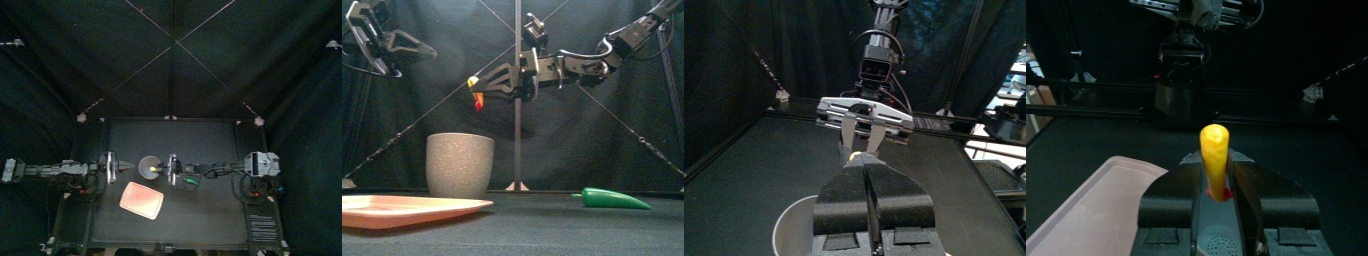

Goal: Pick the shrimp then place it in the grey bowl
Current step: Drop shrimp in the grey bowl and return to neutral

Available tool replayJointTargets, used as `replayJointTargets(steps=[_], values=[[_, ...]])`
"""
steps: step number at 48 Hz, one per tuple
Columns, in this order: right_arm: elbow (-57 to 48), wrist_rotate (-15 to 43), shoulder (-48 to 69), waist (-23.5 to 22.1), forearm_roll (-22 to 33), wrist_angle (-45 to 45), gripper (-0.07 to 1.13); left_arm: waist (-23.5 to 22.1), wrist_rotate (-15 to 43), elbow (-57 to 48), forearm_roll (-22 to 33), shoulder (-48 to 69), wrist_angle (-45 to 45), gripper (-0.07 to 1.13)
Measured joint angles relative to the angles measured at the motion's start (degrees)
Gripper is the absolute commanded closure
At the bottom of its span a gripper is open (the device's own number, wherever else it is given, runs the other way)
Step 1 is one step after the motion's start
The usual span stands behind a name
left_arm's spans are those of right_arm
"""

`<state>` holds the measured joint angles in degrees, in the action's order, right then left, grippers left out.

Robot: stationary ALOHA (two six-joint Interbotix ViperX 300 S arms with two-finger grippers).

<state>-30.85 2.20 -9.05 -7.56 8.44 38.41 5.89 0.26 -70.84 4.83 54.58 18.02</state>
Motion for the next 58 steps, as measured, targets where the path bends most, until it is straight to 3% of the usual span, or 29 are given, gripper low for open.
replayJointTargets(steps=[16, 36, 58], values=[[0.5, 0.0, -0.2, -0.9, -2.1, 0.3, 0.20, 0.1, 0.0, -0.1, 0.0, 0.0, 0.0, 1.04], [-4.4, 0.0, 1.6, -1.1, -2.3, 1.1, 0.20, 0.1, 0.0, 0.0, 0.0, 0.0, -0.2, 1.04], [-22.1, -0.4, 23.3, -1.1, -4.1, 1.8, 0.20, 0.1, -0.1, -0.4, -0.3, 0.0, -0.4, 1.04]])
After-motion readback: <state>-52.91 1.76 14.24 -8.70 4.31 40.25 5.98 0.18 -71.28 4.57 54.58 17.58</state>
